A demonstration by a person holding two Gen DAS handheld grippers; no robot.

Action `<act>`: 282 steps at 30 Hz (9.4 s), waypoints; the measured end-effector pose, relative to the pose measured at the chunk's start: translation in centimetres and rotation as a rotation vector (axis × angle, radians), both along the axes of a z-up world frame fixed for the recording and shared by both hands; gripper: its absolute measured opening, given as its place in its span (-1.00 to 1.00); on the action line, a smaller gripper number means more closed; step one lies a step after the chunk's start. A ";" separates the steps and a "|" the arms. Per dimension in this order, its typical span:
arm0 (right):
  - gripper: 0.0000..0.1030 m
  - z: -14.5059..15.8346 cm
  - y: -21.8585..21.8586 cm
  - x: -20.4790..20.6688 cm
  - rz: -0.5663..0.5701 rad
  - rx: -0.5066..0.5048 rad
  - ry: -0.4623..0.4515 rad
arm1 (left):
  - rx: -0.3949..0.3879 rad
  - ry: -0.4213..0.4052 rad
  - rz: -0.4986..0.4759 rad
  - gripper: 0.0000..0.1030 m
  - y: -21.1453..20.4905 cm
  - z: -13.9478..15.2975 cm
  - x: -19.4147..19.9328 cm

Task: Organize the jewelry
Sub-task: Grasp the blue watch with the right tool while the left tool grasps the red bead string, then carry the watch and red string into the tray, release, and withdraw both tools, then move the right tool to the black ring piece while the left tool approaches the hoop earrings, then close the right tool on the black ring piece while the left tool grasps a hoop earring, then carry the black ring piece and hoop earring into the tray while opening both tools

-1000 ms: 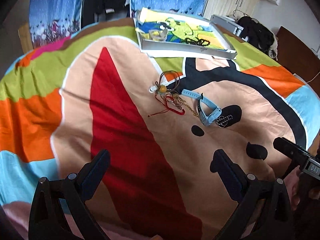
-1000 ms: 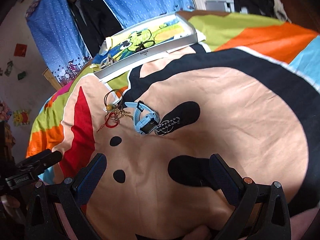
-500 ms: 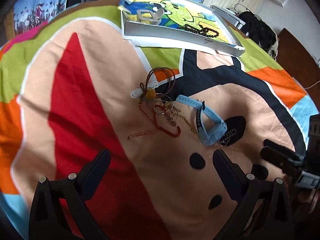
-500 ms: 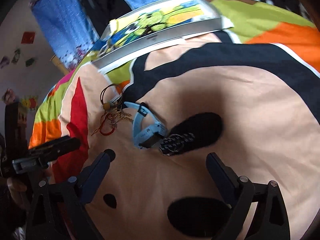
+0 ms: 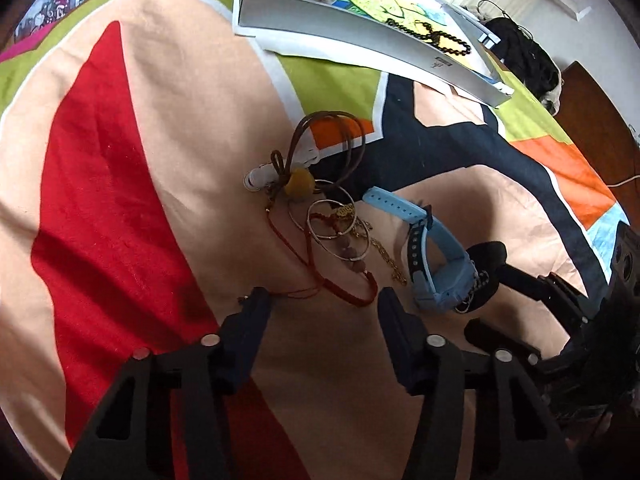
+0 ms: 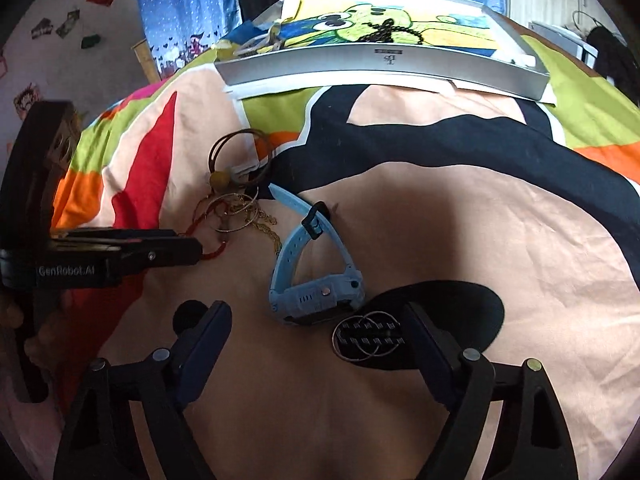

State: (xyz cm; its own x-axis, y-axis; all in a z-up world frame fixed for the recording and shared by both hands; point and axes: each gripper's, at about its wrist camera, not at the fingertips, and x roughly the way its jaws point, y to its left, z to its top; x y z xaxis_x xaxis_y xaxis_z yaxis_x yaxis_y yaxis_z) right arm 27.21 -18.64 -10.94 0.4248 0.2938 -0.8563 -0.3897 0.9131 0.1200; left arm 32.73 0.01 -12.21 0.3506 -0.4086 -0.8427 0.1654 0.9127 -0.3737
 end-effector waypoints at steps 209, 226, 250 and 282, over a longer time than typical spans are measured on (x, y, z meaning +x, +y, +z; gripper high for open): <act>-0.20 -1.5 -7.3 1.9 -0.330 0.141 0.176 | 0.003 -0.015 0.058 -0.44 -0.7 -0.3 1.7; -0.47 -1.7 -6.3 1.5 -0.306 0.104 0.175 | 0.055 -0.018 0.044 -0.96 -1.7 1.0 0.3; -0.95 2.4 -7.0 0.2 -0.337 0.184 0.016 | 0.001 -0.044 -0.085 -1.00 -4.3 3.2 -3.8; -0.95 11.2 -8.2 11.1 -0.321 0.515 -0.411 | -0.121 -0.412 0.091 -1.00 -3.8 14.1 6.5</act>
State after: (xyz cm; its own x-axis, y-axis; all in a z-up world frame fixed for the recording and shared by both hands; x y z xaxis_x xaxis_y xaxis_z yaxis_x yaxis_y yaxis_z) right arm 38.30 -26.85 0.25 0.8152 0.4229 -0.3957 -0.2181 0.8571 0.4667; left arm 39.26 -3.82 1.85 0.6864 -0.4479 -0.5729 0.2444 0.8840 -0.3984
